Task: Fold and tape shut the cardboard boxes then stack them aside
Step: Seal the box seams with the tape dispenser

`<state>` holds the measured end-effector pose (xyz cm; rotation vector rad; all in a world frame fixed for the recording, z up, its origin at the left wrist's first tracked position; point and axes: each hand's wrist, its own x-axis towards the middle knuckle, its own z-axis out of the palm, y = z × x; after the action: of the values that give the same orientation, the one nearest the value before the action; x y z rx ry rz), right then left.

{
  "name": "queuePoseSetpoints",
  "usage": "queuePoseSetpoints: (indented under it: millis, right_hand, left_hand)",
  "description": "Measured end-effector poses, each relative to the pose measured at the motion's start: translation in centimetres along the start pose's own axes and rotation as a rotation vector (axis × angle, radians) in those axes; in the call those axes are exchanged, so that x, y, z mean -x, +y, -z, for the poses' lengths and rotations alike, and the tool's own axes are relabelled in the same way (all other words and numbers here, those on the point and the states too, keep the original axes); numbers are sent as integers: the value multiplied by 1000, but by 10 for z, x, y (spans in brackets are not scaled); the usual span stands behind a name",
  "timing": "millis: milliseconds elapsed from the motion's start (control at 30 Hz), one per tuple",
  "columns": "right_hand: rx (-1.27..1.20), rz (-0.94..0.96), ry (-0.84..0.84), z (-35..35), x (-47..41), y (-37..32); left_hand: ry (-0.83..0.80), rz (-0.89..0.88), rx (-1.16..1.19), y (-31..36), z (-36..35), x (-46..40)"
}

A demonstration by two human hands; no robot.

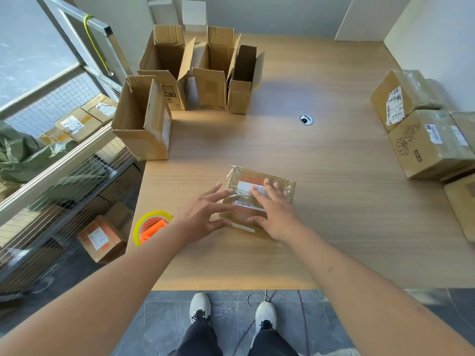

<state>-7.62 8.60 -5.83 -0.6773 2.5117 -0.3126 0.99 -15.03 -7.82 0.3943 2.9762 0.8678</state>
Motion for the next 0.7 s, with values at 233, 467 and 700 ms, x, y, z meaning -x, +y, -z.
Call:
queuePoseSetpoints:
  millis: [233, 467, 700]
  right_hand:
    - [-68, 80, -20, 7, -14, 15]
    - [-78, 136, -22, 11, -24, 27]
    - [32, 160, -89, 22, -33, 31]
  left_hand:
    - [-6, -105, -115, -10, -12, -10]
    - [141, -254, -149, -19, -28, -14]
    - [209, -263, -223, -10, -40, -13]
